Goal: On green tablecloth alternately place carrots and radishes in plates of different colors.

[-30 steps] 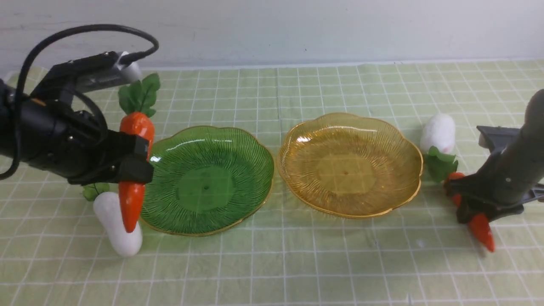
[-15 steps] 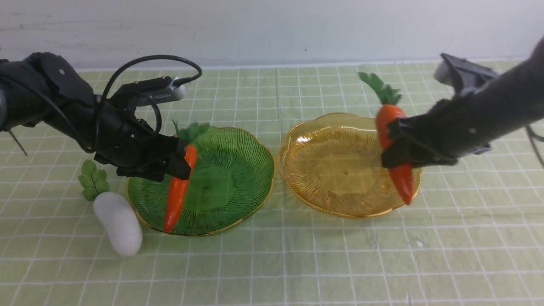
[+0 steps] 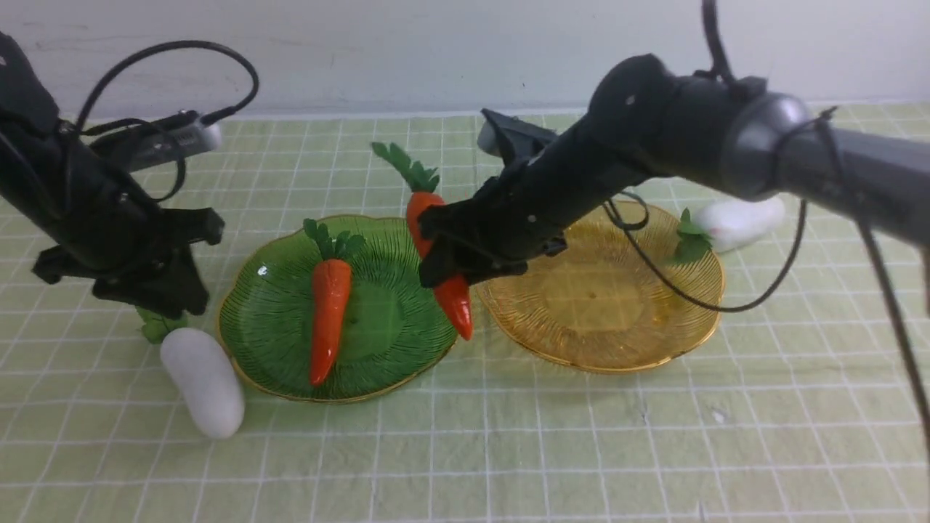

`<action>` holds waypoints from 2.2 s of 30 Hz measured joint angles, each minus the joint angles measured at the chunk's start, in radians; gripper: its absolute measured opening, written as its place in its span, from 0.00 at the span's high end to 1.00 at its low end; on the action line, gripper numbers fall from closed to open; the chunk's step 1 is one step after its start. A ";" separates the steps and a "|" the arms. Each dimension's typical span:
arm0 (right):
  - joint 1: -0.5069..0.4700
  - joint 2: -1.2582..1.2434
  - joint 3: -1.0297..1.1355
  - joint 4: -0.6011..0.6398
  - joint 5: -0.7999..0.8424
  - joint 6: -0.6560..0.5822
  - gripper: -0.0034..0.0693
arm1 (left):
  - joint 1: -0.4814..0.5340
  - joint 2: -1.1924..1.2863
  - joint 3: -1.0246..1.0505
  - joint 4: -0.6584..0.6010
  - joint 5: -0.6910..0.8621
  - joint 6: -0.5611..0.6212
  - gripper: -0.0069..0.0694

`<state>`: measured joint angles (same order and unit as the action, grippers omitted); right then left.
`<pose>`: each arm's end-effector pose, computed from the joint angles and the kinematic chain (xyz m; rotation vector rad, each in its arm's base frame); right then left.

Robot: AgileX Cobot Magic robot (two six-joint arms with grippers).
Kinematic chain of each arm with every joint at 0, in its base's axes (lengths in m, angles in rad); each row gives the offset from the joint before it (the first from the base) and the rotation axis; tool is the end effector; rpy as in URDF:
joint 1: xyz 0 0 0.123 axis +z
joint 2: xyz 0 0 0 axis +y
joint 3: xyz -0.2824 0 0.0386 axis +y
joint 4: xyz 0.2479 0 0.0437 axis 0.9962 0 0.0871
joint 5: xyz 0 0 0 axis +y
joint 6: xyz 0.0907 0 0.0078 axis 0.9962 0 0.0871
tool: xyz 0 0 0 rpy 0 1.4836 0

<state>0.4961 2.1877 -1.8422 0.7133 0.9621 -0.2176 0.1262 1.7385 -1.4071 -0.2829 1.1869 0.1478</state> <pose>0.3977 0.2709 0.2203 -0.5410 2.6796 0.9844 0.3474 0.0203 0.2688 -0.0980 2.9434 -0.3676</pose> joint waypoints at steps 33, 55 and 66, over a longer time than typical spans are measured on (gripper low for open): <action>0.010 -0.020 -0.434 -0.371 0.295 0.084 0.15 | 0.068 0.193 0.069 -0.027 -0.217 -0.155 0.13; -0.025 -0.097 -0.433 -0.509 0.301 0.128 0.19 | 0.066 0.120 -0.009 0.042 -0.095 -0.117 0.32; -0.308 -0.160 -0.434 -0.624 0.304 0.232 0.31 | -0.213 0.000 -0.212 -0.087 -0.115 -0.076 0.32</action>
<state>0.1885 2.0275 -2.2766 0.0896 1.2664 0.0141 -0.0868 1.7388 -1.6190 -0.3703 1.0721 0.0717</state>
